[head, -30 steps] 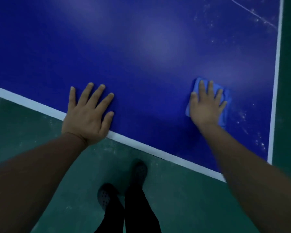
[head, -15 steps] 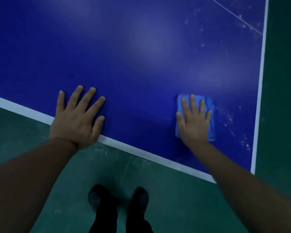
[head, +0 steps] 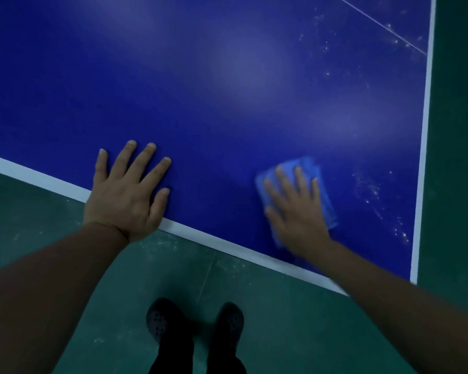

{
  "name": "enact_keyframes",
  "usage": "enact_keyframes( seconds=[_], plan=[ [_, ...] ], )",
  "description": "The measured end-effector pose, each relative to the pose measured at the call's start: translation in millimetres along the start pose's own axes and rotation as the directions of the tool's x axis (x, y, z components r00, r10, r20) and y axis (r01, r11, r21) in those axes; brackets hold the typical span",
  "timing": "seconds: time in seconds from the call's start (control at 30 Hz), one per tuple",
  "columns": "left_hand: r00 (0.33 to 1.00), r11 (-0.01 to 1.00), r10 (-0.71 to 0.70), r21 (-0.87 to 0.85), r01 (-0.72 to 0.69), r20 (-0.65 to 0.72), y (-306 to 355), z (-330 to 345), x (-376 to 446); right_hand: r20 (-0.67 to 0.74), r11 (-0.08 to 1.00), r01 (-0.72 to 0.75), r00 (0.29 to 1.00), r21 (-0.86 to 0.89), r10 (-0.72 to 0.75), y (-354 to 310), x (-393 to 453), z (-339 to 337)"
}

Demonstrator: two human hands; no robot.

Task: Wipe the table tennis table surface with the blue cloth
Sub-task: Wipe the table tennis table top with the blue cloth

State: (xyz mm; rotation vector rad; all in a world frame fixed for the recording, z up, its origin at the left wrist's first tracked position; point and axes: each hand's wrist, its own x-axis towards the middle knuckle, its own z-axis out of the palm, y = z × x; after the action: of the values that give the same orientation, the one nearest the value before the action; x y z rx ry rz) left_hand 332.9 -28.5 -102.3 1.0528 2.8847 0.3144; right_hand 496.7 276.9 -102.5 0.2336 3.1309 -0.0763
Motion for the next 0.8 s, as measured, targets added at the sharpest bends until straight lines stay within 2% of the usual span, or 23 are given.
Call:
enact_keyframes(
  seconds=[0.03,0.07,0.1,0.13,0.17,0.2,0.23,0.27,0.33,0.37,0.4,0.43,0.47,0.53,0.57,0.6,0.63,0.67,0.73,0.8],
  plan=[
    [1.000,1.000,0.000,0.002,0.000,0.005,-0.2,-0.2,-0.3,0.048,0.981,0.194,0.980,0.014,-0.195,-9.1,-24.9,-0.1],
    [1.000,1.000,-0.002,0.003,0.002,0.010,-0.5,-0.6,-0.4,0.089,0.934,0.356,0.930,0.022,-0.357,-7.4,-40.7,-2.5],
    [1.000,1.000,-0.003,0.001,0.003,0.014,-0.6,-0.7,-0.1,0.124,0.887,0.461,0.879,0.036,-0.461,6.0,-42.8,-6.3],
    [1.000,1.000,-0.003,-0.002,0.003,0.017,-0.4,-0.8,0.0,0.146,0.869,0.494,0.858,0.022,-0.492,25.2,-35.3,-8.7],
    [1.000,1.000,-0.005,-0.003,0.005,0.019,-0.3,-1.0,-0.2,0.151,0.889,0.458,0.879,-0.009,-0.451,44.4,-21.6,-8.4],
    [1.000,1.000,-0.007,-0.001,0.007,0.019,-0.3,-0.9,-0.1,0.148,0.938,0.346,0.930,-0.034,-0.338,61.4,-3.6,-9.2],
    [1.000,1.000,-0.007,0.000,0.007,0.017,-0.3,-0.5,0.0,0.142,0.984,0.171,0.976,-0.049,-0.163,75.0,15.7,-10.7],
    [1.000,1.000,-0.007,-0.001,0.007,0.015,-0.5,0.1,0.0,0.125,0.999,-0.014,0.992,-0.051,0.021,80.2,34.2,-12.1],
    [1.000,1.000,-0.006,-0.002,0.006,0.009,-2.1,0.7,-0.3,0.084,0.961,-0.278,0.957,-0.014,0.278,61.1,62.6,-11.5],
    [1.000,1.000,-0.005,-0.004,0.005,0.009,-2.4,1.0,-0.4,0.064,0.956,-0.294,0.953,-0.013,0.295,39.7,67.9,-9.4],
    [1.000,1.000,-0.005,-0.004,0.005,0.011,-2.7,1.1,-0.5,0.036,0.975,-0.220,0.975,-0.013,0.220,16.1,66.8,-5.8],
    [1.000,1.000,-0.005,-0.003,0.005,0.011,-2.8,1.3,-0.4,0.024,0.998,-0.059,0.998,0.005,0.059,-8.0,58.7,-1.9],
    [1.000,1.000,-0.004,-0.003,0.004,0.009,-2.8,1.5,-0.3,0.013,0.988,0.156,0.988,0.014,-0.157,-29.3,43.8,2.2],
    [1.000,1.000,-0.004,-0.004,0.004,0.000,-3.2,2.3,-0.5,0.066,0.860,0.508,0.858,0.042,-0.510,-50.4,13.0,2.8],
    [1.000,1.000,-0.004,-0.008,0.004,-0.003,-3.1,2.5,-0.5,0.100,0.803,0.593,0.797,0.056,-0.596,-44.9,11.4,-0.6],
    [1.000,1.000,-0.005,-0.013,0.005,-0.002,-2.8,2.2,-0.1,0.109,0.781,0.622,0.774,0.058,-0.624,-31.9,18.5,-1.7],
    [1.000,1.000,-0.006,-0.017,0.006,0.004,-2.6,1.8,0.1,0.104,0.804,0.594,0.798,0.035,-0.594,-17.0,30.3,-0.3],
    [1.000,1.000,-0.007,-0.017,0.007,0.008,-2.8,1.3,0.2,0.090,0.861,0.508,0.857,0.012,-0.507,-2.6,46.1,1.3],
    [1.000,1.000,-0.009,-0.012,0.009,0.018,-2.7,0.9,-0.9,0.090,0.973,0.231,0.969,0.022,-0.232,19.4,76.8,-1.4],
    [0.999,1.000,-0.016,-0.010,0.016,0.034,-2.4,0.3,-1.2,0.090,0.998,0.060,0.994,0.030,-0.063,22.3,91.9,-2.7]
  ],
)
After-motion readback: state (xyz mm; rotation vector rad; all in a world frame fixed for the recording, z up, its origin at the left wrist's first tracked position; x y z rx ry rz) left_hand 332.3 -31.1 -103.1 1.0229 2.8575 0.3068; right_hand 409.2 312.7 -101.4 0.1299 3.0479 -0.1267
